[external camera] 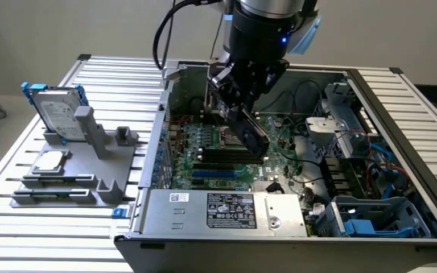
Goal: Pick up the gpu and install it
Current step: 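Insert the gpu into the slot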
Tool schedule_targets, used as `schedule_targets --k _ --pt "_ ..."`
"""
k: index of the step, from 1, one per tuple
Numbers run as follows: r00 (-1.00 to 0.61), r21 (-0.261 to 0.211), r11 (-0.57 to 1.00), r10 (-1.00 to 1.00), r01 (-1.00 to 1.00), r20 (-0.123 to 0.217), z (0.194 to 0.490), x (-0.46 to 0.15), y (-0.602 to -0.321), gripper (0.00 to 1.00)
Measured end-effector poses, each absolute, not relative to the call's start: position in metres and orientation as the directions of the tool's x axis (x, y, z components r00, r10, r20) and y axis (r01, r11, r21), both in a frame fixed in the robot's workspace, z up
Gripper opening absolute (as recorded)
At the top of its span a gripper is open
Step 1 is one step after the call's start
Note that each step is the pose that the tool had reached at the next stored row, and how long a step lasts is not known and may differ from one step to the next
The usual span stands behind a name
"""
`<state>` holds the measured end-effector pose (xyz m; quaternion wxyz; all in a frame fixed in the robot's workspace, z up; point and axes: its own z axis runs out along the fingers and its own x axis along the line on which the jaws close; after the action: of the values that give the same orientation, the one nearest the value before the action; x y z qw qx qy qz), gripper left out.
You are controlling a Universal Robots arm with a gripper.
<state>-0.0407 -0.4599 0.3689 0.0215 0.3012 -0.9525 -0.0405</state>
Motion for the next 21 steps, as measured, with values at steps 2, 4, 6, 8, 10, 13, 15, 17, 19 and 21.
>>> schedule_targets --k 2,4,6,8,10,13,15,17,19,21 --pt "-0.796 0.09 0.794 -0.604 -0.601 0.017 0.368 -0.041 -0.46 0.27" --pt "-0.774 0.089 0.772 -0.633 -0.629 0.017 0.367 -0.041 -0.46 0.27" --pt "-0.75 0.089 0.749 -0.661 -0.657 0.018 0.366 -0.041 -0.46 0.27" --pt "-0.726 0.088 0.724 -0.688 -0.684 0.018 0.365 -0.041 -0.46 0.27" --pt "-0.7 0.088 0.699 -0.714 -0.71 0.018 0.364 -0.041 -0.46 0.27" --pt "-0.661 0.088 0.659 -0.751 -0.747 0.018 0.363 -0.041 -0.46 0.27" --pt "-0.632 0.088 0.631 -0.775 -0.771 0.018 0.361 -0.041 -0.46 0.27" --pt "-0.604 0.088 0.603 -0.797 -0.793 0.018 0.36 -0.041 -0.46 0.27" --pt "-0.575 0.088 0.574 -0.818 -0.814 0.018 0.359 -0.041 -0.46 0.27" --pt "-0.544 0.088 0.543 -0.839 -0.835 0.018 0.358 -0.041 -0.46 0.27"
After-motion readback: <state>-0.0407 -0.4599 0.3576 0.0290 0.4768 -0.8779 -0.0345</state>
